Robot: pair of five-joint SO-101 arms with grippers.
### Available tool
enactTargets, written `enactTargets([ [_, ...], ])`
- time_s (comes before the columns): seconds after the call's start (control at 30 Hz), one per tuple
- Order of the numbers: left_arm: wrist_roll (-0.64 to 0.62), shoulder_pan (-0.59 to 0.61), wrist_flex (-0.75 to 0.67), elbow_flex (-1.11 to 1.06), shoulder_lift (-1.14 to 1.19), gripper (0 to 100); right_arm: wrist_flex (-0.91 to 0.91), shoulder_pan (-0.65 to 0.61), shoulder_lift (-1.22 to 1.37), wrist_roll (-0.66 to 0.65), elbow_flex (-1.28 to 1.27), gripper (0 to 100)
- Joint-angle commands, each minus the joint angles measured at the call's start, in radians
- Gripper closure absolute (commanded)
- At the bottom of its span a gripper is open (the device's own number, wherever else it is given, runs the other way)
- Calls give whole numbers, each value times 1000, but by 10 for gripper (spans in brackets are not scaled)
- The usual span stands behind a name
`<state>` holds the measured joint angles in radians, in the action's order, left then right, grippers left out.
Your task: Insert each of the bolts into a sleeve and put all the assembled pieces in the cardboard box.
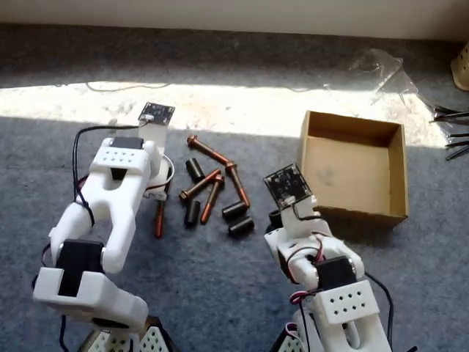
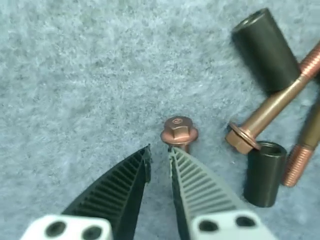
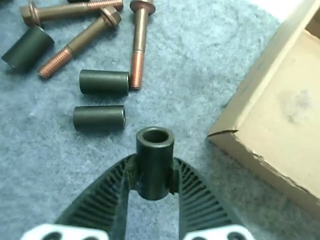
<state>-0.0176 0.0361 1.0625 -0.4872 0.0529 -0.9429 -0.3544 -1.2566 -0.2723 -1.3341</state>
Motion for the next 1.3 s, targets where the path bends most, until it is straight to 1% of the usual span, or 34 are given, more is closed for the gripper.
enactTargets([
  [0.0,-46,-22,14,59,7,926,30,5,-79,8,-18,995],
  [0.17,-46,-59,15,59,2,925,28,5,-122,5,-41,995],
  [0.3,-46,-74,44,62,-39,912,28,5,-120,5,-41,995],
  [0.4,-46,-76,69,56,-68,884,28,5,-120,5,-41,995],
  [0.63,-46,-81,63,19,-71,885,28,5,-120,5,-41,995],
  [0.8,-46,-104,-2,-15,-71,885,28,5,-120,5,-41,995],
  [1.0,-46,-102,-15,-22,-71,885,28,7,-122,6,-41,995],
  [1.2,-46,-88,-78,-53,-71,885,28,7,-122,6,-41,995],
  [1.27,-46,-73,-78,-53,-71,885,28,7,-124,6,-41,995],
])
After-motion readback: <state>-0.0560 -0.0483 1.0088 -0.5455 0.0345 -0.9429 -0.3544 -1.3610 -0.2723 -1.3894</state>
